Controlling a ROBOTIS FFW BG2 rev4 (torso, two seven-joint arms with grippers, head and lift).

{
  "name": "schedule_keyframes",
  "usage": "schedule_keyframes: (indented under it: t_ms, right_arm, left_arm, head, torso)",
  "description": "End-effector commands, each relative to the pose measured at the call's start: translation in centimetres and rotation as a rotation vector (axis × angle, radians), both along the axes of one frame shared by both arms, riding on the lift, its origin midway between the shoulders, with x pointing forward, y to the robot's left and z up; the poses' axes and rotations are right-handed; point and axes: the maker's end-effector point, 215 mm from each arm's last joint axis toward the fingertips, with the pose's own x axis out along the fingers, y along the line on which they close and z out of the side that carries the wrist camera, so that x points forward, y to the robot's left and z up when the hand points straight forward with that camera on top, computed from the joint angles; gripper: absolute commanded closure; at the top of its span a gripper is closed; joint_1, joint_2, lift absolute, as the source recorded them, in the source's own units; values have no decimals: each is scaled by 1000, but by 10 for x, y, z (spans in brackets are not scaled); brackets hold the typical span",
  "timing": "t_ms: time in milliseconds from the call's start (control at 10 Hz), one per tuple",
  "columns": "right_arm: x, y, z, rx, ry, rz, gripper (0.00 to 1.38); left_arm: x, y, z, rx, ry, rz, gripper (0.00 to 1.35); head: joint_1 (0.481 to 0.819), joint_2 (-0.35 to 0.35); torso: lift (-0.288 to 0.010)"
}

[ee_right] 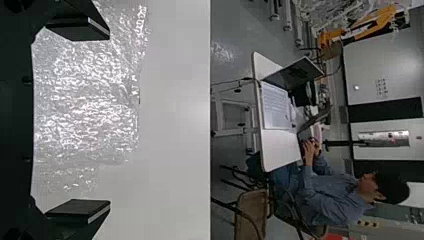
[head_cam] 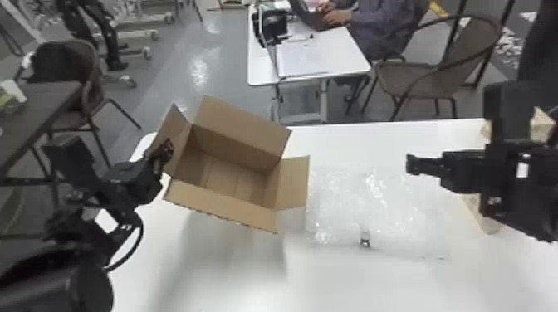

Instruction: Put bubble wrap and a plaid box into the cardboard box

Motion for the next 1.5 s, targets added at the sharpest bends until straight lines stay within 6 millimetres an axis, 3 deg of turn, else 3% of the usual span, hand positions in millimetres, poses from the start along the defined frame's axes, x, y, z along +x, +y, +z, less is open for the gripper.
schedule_keyframes:
  t_ms: [0, 200, 400, 1000, 1400]
  right_arm:
    - [4, 16, -12, 3, 76, 37, 104]
    - [11, 30, -44, -2, 191, 69, 110]
    - [19, 29, -75, -49, 306, 65, 105]
    - [19, 28, -122, -178, 481, 45, 228]
    - [31, 57, -145, -114, 502, 93, 228]
  left_arm:
    - [2, -4, 0, 5, 0, -3, 1210]
    - [5, -10, 1, 5, 0, -15, 1210]
    - [9, -19, 0, 5, 0, -32, 1210]
    - [23, -50, -7, 16, 11, -93, 1210]
    - [26, -53, -5, 18, 7, -100, 1210]
  head:
    - [669, 146]
    - [673, 157]
    - [688, 161]
    - [695, 125]
    - [695, 132]
  torso:
    - [-108]
    - [-108]
    - [-108]
    - [-108]
    - [-108]
